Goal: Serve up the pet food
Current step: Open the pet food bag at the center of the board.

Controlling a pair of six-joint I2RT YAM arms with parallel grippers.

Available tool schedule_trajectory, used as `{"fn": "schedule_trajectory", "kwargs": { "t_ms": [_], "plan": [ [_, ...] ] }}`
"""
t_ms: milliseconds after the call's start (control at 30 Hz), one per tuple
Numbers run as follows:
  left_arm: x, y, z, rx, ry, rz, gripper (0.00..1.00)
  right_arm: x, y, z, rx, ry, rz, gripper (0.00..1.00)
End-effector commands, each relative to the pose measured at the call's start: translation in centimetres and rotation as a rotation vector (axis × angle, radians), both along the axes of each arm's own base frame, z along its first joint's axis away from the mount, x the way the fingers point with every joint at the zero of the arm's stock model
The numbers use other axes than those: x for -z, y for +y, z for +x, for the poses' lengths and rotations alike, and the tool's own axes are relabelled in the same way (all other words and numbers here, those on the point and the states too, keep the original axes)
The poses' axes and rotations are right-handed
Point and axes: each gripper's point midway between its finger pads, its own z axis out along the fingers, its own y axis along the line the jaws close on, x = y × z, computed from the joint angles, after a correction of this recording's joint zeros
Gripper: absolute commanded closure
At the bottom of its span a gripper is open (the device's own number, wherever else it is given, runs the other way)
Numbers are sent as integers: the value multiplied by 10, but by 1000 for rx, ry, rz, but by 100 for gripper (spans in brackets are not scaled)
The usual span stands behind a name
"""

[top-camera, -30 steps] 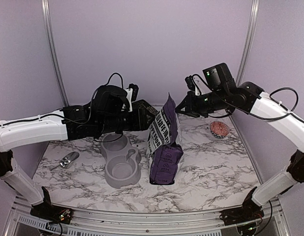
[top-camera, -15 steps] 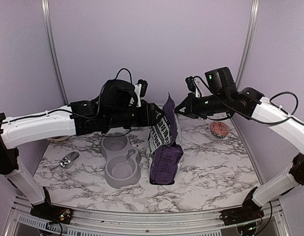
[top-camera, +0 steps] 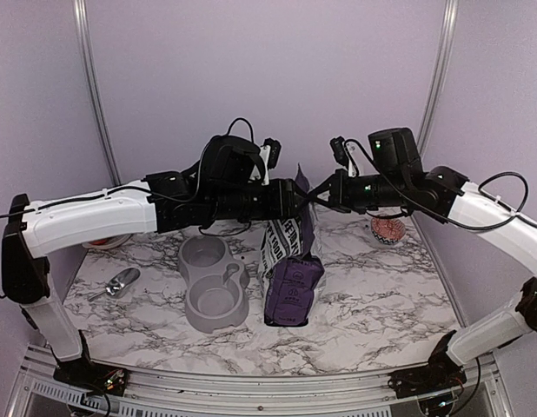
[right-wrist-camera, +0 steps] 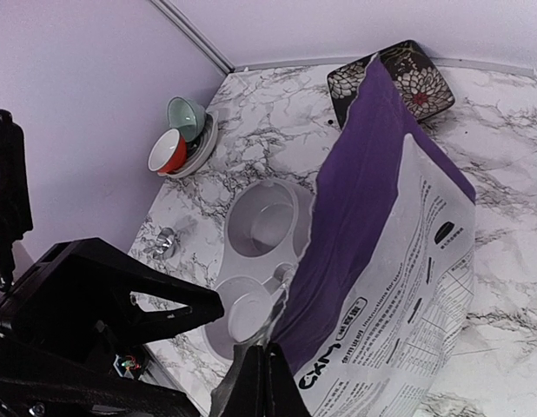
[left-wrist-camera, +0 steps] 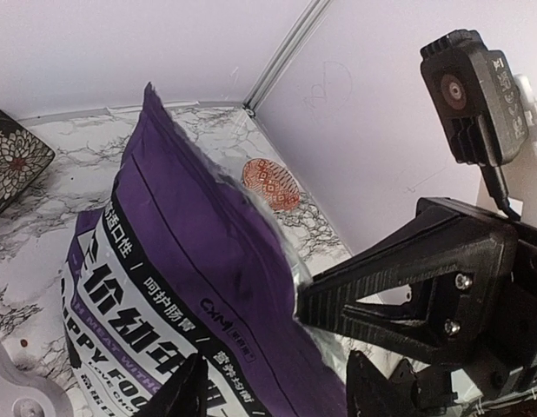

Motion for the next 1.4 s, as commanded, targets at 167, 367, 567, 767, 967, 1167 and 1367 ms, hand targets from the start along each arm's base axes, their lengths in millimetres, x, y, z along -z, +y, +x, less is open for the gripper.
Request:
{"fn": "schedule_trajectory", "kwargs": {
  "t_ms": [167, 367, 567, 767, 967, 1167, 1367],
  "plan": [
    [-1, -13, 5, -3, 17, 11, 46, 20, -7, -16, -50, 39, -35, 100],
    [9, -9, 13, -56, 22, 47, 52, 19, -9, -16, -55, 33, -29, 100],
    [16, -10, 17, -70, 25, 67, 57, 21, -10, -16, -60, 31, -25, 100],
    [17, -4, 20, -104, 20, 78, 63, 21, -12, -15, -57, 30, -27, 100],
    [21, 2, 21, -129, 27, 86, 80, 20, -13, -16, -57, 27, -26, 100],
    [24, 0, 21, -125, 32, 90, 89, 19, -13, -16, -59, 28, -21, 100],
    [29, -5, 22, -113, 35, 109, 80, 18, -12, -17, -66, 26, -15, 100]
  ]
}}
